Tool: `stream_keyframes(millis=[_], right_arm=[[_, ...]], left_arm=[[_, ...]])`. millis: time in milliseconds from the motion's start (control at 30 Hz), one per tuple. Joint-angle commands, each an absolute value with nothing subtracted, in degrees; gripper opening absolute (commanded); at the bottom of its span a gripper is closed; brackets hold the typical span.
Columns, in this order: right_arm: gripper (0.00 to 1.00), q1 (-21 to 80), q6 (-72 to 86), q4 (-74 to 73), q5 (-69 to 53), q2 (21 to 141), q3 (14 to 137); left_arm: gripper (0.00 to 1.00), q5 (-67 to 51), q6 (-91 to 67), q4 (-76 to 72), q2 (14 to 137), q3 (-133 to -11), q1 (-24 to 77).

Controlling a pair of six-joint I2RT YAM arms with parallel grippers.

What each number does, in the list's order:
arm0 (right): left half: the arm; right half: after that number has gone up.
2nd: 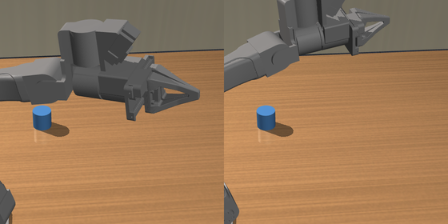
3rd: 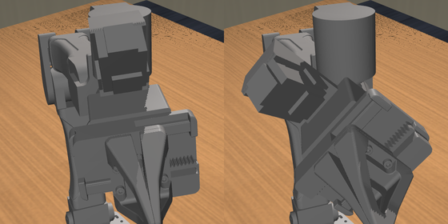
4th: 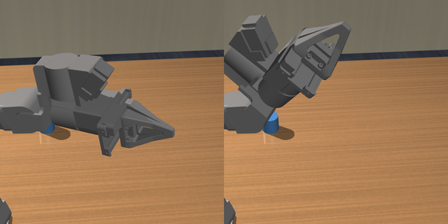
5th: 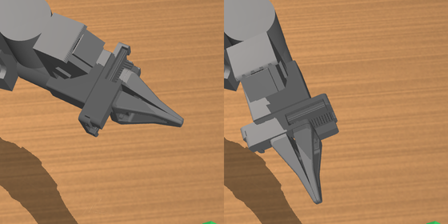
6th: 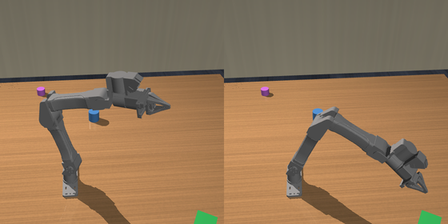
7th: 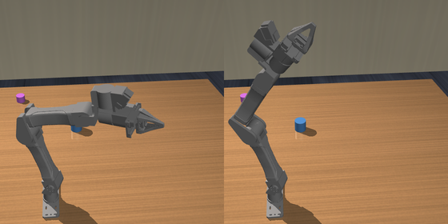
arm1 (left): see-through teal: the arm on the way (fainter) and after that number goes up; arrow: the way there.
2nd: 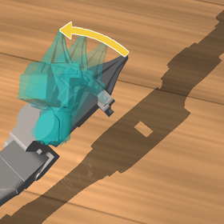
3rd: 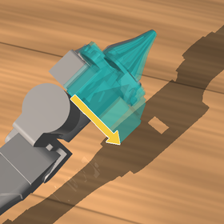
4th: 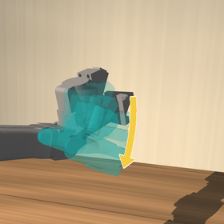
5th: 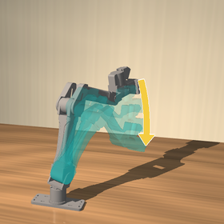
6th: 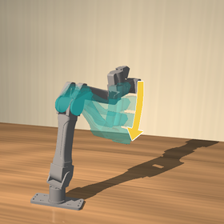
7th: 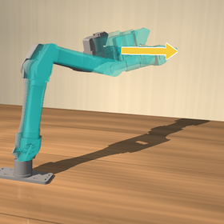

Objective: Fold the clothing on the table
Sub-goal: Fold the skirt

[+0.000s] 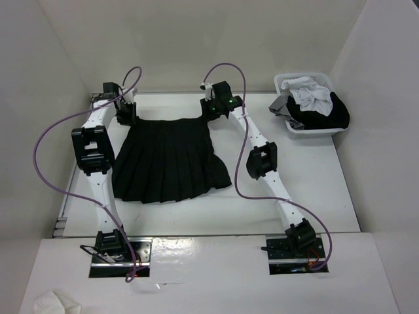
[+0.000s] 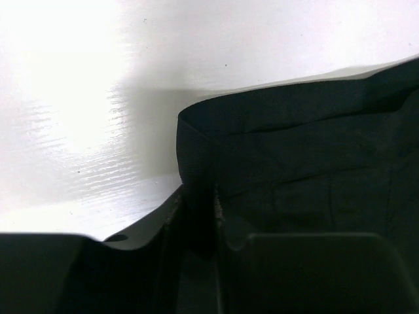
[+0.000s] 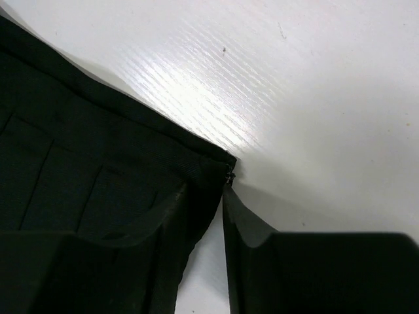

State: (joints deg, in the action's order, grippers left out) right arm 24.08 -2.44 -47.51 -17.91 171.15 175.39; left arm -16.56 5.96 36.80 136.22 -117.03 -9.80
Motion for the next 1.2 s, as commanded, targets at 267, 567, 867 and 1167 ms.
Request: stream_keyframes(millis=[267,567,867,1167], right_arm=[[0.0,26.0,-4.1,-46.2,-17.3,172.9,178.1],[0.0,24.0,-6.0,-47.8,-13.7,169.3,178.0],[0.0,20.6,-6.0,-46.7,-11.9,160.7,173.5],[0.0,18.9,-7.0,-48.3,-14.7,154.0,170.4]], left_arm=[[0.08,-18.7,7.1,37.3,137.3,-117.9,-9.8],[0.0,-21.7,8.9,40.5,136.2,-121.9,-9.8],[0.18,-24.0,10.5,46.3,135.5,-134.7,-9.2],[0.2,-25.8,14.8,53.1,134.7,-135.4,-8.7]])
